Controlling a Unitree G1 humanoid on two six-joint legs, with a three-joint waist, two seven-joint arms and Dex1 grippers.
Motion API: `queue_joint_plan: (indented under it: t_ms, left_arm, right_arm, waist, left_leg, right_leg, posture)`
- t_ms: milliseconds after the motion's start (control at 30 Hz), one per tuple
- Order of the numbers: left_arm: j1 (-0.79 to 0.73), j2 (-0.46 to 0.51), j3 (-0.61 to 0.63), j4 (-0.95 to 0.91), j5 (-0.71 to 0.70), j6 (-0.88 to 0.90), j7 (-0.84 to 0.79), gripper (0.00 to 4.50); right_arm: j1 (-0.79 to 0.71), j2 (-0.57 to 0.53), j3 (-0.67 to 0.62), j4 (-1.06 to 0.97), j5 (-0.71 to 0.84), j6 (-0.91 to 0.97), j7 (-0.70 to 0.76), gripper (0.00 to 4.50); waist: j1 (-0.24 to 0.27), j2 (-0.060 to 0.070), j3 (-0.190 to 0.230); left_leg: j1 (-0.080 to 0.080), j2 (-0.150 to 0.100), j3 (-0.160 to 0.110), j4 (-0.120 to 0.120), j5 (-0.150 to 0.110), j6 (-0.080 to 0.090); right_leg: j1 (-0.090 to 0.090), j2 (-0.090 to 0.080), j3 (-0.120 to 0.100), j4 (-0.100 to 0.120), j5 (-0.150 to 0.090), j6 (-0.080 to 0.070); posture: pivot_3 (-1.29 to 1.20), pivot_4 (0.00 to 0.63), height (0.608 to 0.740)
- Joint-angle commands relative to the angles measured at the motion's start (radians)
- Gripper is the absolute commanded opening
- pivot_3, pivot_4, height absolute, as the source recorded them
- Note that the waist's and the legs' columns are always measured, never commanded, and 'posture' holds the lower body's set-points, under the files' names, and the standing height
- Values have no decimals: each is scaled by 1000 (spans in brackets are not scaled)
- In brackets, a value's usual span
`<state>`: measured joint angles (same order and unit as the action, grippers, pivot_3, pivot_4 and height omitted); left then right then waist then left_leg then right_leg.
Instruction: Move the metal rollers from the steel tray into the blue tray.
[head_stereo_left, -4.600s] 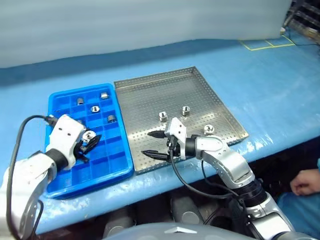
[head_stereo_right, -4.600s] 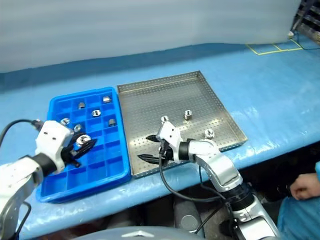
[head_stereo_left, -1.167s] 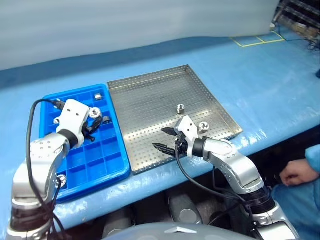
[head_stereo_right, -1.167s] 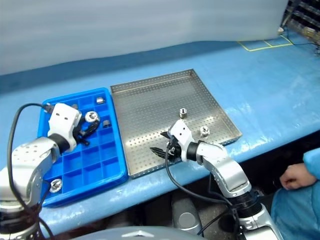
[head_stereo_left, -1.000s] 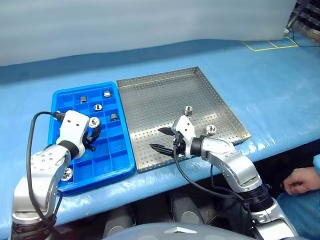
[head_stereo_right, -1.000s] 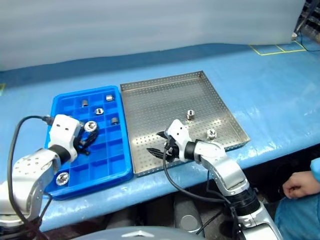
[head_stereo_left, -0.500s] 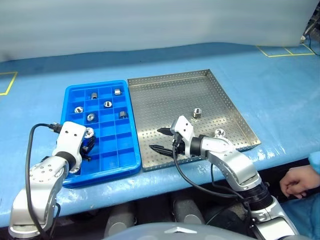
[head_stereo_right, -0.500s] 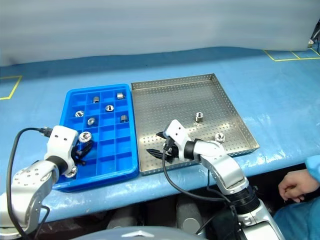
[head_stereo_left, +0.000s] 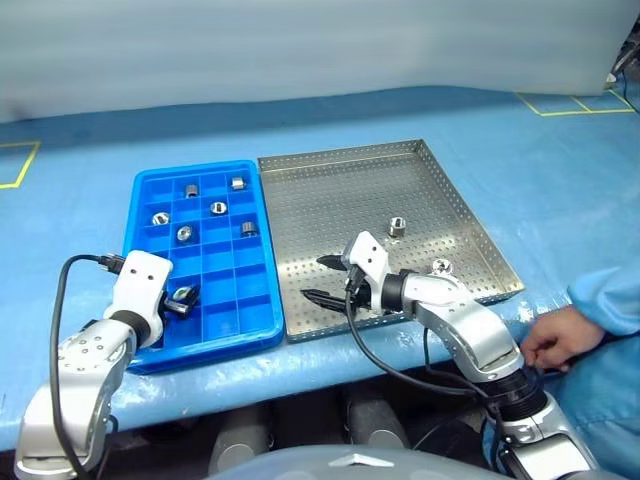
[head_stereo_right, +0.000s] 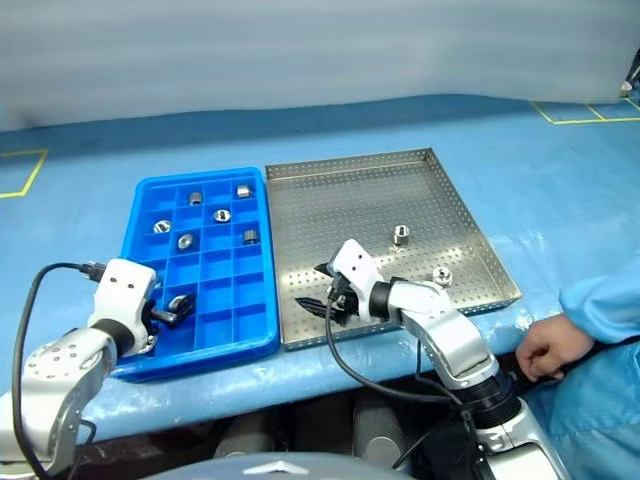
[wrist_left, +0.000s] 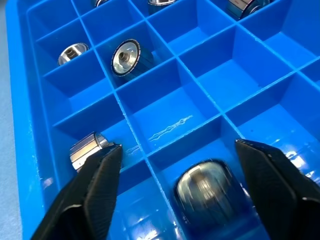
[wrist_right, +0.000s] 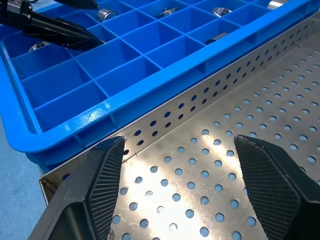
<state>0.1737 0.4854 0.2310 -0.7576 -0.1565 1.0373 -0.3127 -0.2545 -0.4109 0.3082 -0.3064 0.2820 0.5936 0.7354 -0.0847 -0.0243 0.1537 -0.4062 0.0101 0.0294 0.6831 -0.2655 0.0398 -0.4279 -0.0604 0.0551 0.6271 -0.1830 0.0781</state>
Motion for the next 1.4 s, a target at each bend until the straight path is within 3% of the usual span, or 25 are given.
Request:
queue_joint_plan:
  t_ms: [33, 367, 633, 733, 900, 1033, 1100, 1233, 1400]
  left_arm:
    - [-54, -48, 13, -47, -68, -83, -31, 4469]
    - [-180, -48, -142, 0, -237, -304, -252, 4469]
    - [-203, -76, -252, 63, -253, -375, -265, 4469]
    - [-208, -98, -287, 81, -250, -390, -249, 4469]
    - [-215, -121, -326, 105, -249, -412, -241, 4469]
    - [-223, -133, -344, 126, -243, -429, -228, 4469]
    - [-218, -139, -355, 130, -240, -434, -220, 4469]
    - [-197, -151, -372, 128, -241, -444, -203, 4469]
    - [-165, -165, -374, 122, -239, -456, -183, 4469]
  right_arm:
    - [-9, 7, -19, -28, 1, -15, -15, 3700]
    - [-24, -134, -96, -62, -173, 63, -169, 3700]
    - [28, -186, -170, -167, -98, 295, -158, 3700]
    - [29, -223, -187, -219, -23, 376, -92, 3700]
    - [-82, -439, -93, -196, -56, 311, 72, 3700]
    - [-282, -352, -97, -31, 12, 495, 59, 3700]
    - [-352, -234, -160, 51, 47, 673, -8, 3700]
    - [-422, -145, -199, 105, 87, 879, -54, 3700]
    - [-446, -44, -272, 147, 117, 1021, -136, 3700]
  waist:
    - [6, -1, 0]
    - [-6, -1, -1]
    - [-62, 0, -1]
    - [-89, 0, -1]
    - [-131, 0, 0]
    - [-187, -1, 1]
    - [-203, -2, 1]
    - [-212, -1, 2]
    - [-210, 0, 2]
  left_leg:
    - [0, 0, 0, 0, 0, 0]
    - [0, 0, 1, 1, 0, 0]
    - [-1, -1, 1, 1, 0, 1]
    - [-1, -1, 1, 1, 0, 1]
    - [-1, -1, 1, 2, 0, 3]
    - [2, -2, 2, 2, 1, 4]
    - [6, -2, -1, 1, 1, 4]
    - [6, -1, -1, -1, 1, 4]
    - [-1, -3, 0, -1, 1, 4]
  right_leg:
    - [0, 0, 0, 0, 0, 0]
    - [0, 0, 0, 0, 0, -1]
    - [0, 2, 0, 0, 0, -1]
    - [0, 2, 1, 0, 0, 0]
    - [1, 0, 2, -1, 1, 2]
    - [2, 2, 5, 0, 0, 8]
    - [7, 4, 5, -1, -1, 7]
    - [6, 5, 8, 0, 2, 2]
    - [-1, 4, 11, -1, 6, 11]
  posture:
    - [-125, 150, 740]
    - [-223, 150, 740]
    - [-274, 150, 740]
    - [-297, 150, 740]
    - [-321, 150, 740]
    - [-318, 150, 740]
    - [-314, 150, 740]
    - [-297, 150, 740]
    - [-281, 150, 740]
